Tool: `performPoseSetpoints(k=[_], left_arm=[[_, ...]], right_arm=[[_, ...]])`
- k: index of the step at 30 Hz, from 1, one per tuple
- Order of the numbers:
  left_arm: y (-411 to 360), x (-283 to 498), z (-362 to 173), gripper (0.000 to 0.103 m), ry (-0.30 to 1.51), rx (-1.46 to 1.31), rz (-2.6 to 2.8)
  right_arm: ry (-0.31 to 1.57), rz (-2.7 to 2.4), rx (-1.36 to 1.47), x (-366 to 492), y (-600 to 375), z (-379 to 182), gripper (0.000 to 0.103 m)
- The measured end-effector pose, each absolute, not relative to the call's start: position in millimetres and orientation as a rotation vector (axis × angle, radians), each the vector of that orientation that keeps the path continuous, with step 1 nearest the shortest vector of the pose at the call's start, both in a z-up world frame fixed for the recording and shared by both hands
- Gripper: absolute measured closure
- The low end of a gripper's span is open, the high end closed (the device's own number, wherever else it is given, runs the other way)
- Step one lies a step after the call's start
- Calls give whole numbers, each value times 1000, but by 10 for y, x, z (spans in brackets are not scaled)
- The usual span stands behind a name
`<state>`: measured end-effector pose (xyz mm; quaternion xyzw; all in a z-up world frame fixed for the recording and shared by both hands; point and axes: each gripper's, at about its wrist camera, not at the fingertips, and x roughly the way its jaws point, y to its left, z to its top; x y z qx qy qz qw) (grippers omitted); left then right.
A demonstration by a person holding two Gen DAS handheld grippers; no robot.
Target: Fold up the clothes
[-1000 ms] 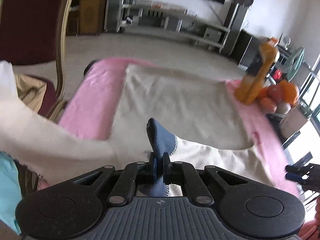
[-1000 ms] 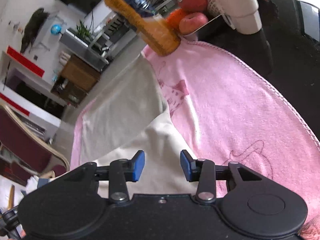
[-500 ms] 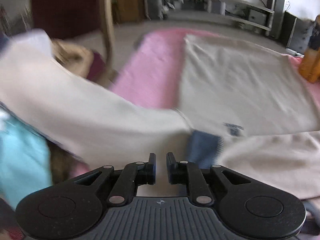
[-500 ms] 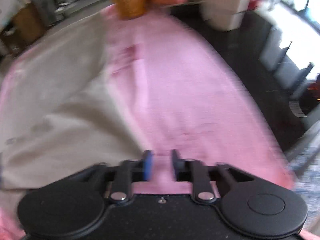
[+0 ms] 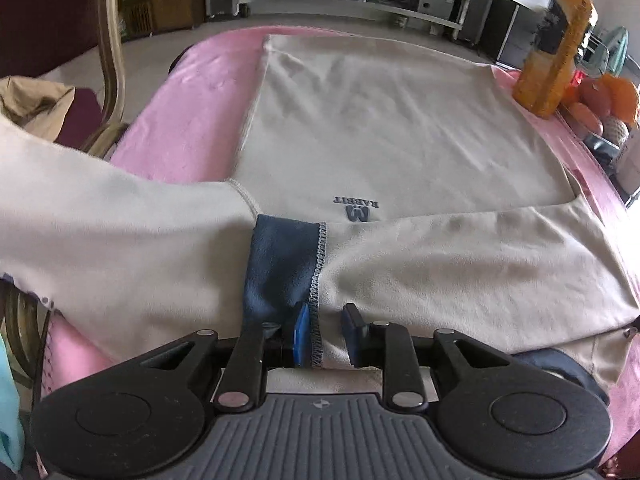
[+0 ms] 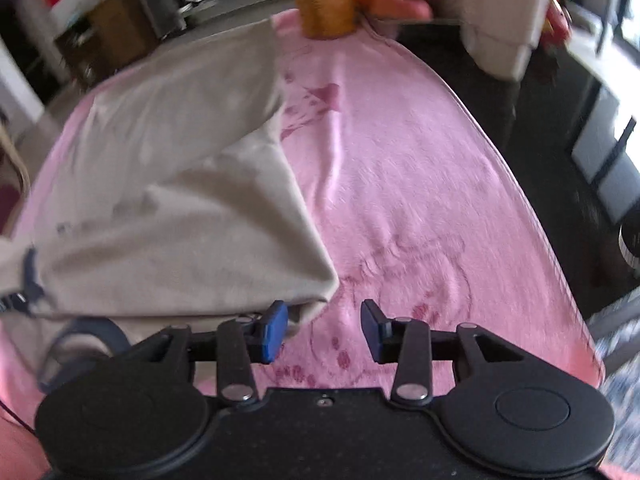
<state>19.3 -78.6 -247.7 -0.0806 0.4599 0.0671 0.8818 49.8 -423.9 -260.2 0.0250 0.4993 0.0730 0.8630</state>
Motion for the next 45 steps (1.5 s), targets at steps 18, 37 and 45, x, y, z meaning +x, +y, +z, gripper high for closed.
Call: performPoseSetpoints(k=[18, 37, 45], left_arm=[[-219, 58, -2237, 63, 878, -472, 163], [-424, -44, -1990, 99, 754, -324, 187], [-552, 53, -2157, 90, 801, -226, 216]], right_arm=[[914, 121, 445, 541, -4683, -2440, 56], [914, 99, 441, 595, -4661, -2466, 55], [894, 271, 369, 570, -4414, -2404, 88]])
